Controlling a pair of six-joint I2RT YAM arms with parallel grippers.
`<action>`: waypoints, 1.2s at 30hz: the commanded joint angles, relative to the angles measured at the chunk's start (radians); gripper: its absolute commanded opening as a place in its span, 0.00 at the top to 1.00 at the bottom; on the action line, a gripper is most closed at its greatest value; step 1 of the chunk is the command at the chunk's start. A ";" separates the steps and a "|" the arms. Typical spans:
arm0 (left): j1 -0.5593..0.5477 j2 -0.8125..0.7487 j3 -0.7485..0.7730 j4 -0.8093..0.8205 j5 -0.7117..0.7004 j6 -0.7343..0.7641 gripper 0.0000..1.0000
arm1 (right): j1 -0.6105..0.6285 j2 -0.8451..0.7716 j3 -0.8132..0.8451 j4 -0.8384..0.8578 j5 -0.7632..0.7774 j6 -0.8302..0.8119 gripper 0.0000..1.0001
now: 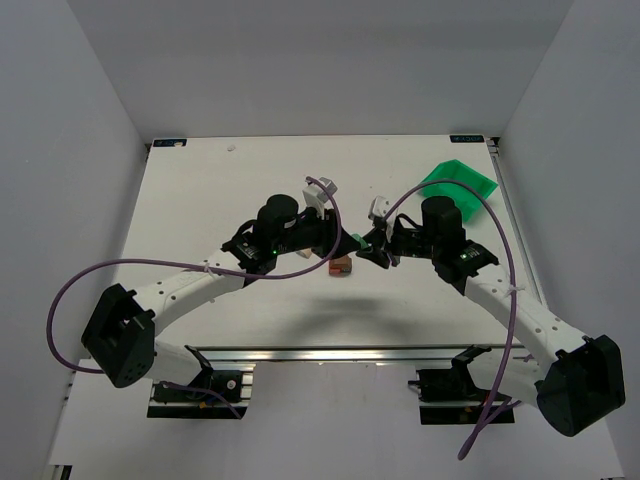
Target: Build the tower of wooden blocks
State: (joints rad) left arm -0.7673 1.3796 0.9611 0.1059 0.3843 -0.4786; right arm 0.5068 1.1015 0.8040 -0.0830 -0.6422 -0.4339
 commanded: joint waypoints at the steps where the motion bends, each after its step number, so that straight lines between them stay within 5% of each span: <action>1: -0.013 -0.010 0.021 0.058 0.019 -0.002 1.00 | 0.019 -0.002 0.027 0.020 -0.004 0.000 0.56; 4: -0.013 -0.014 0.022 0.043 0.004 0.014 1.00 | 0.019 -0.006 0.023 0.026 0.022 0.014 0.41; 5: -0.013 -0.016 0.025 0.032 -0.004 0.020 1.00 | 0.019 -0.008 0.021 0.029 0.027 0.018 0.12; 14: -0.013 0.001 0.125 -0.313 -0.343 0.146 1.00 | 0.015 -0.028 0.029 0.009 0.355 0.154 0.11; 24: -0.027 0.140 0.186 -0.373 -0.353 0.222 1.00 | 0.012 -0.097 -0.038 -0.078 0.946 0.501 0.11; 36: -0.072 0.219 0.222 -0.331 -0.466 0.256 1.00 | 0.012 -0.137 -0.071 -0.070 0.966 0.532 0.10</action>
State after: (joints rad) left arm -0.8284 1.5997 1.1320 -0.2466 -0.0479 -0.2405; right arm 0.5175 0.9859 0.7364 -0.1757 0.2913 0.0772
